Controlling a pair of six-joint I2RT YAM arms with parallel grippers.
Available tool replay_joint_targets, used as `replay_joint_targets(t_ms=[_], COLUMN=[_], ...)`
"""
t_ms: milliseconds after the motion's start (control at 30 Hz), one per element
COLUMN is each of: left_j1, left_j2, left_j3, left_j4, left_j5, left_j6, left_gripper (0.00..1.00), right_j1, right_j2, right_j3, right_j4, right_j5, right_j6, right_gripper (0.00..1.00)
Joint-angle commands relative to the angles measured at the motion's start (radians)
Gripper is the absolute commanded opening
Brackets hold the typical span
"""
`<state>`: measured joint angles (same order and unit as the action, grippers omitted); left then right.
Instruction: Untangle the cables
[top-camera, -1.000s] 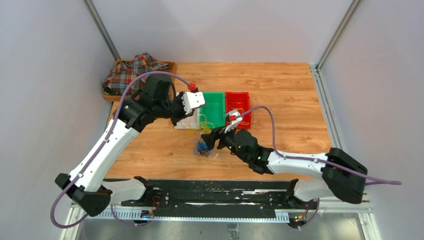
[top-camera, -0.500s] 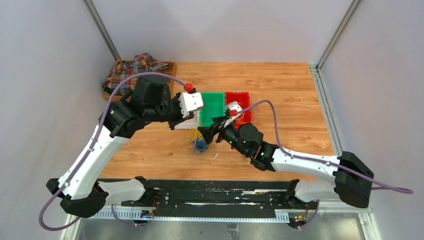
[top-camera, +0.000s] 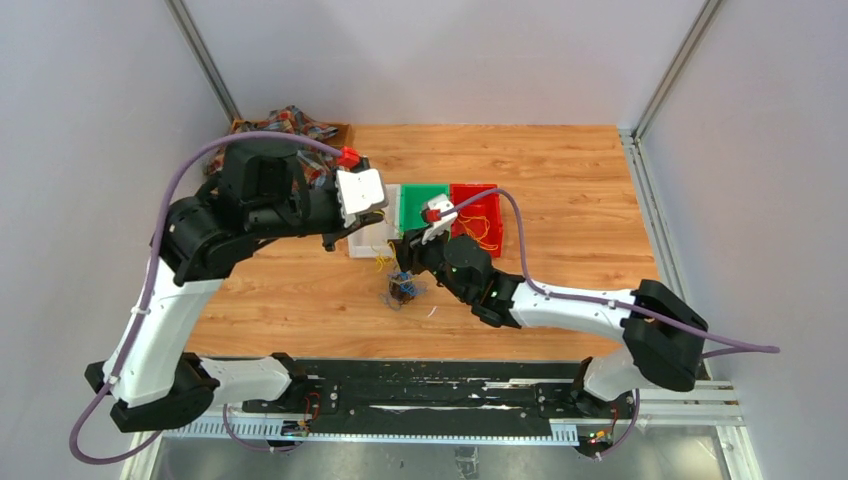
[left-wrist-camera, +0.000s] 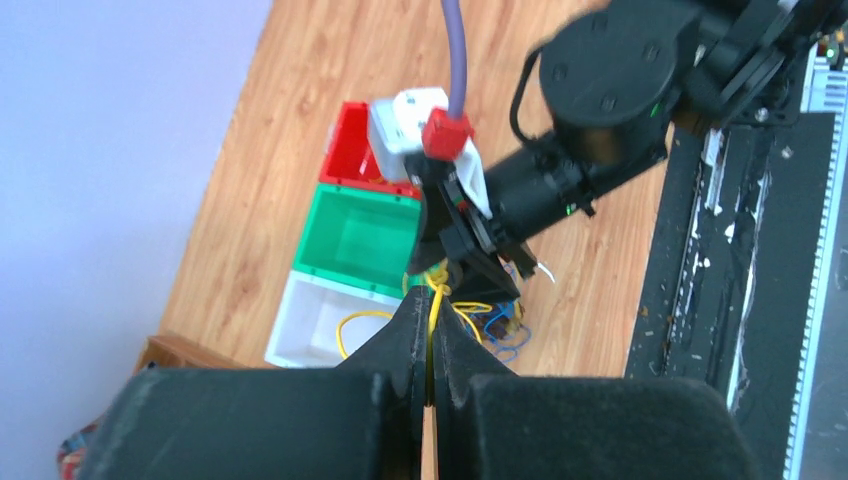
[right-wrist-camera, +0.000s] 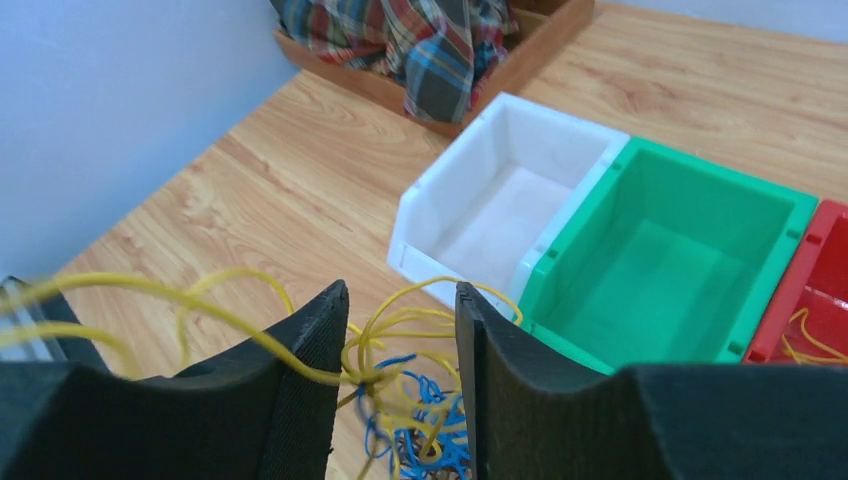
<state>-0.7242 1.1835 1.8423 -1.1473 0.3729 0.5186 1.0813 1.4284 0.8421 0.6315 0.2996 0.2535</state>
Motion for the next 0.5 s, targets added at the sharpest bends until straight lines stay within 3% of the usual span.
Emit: replay_joint_targets(t_ms=[0,300,467], left_j1=[-0.012,-0.013,-0.014], left_j2=[0.017,0.06,0.035], left_j3=[0.123,0.33,0.328], left_j4=[-0.014,-0.001,0.196], left_j5=[0.013,-0.042,-0.189], left_j6=[-0.02,-0.027,-0.045], left_gripper=[0.0,0.0,0.0], right_j1=[-0.007,-0.006,0.013], right_j2=[0.063,0.161,0.206], right_j3=[-0.02,-0.196,-0.296], right_j4=[0.024,0.136,0.252], right_j5=[0.058,0.049,0.053], right_j6=[0.016,0.098,0.119], right_gripper=[0.43,0.43,0.48])
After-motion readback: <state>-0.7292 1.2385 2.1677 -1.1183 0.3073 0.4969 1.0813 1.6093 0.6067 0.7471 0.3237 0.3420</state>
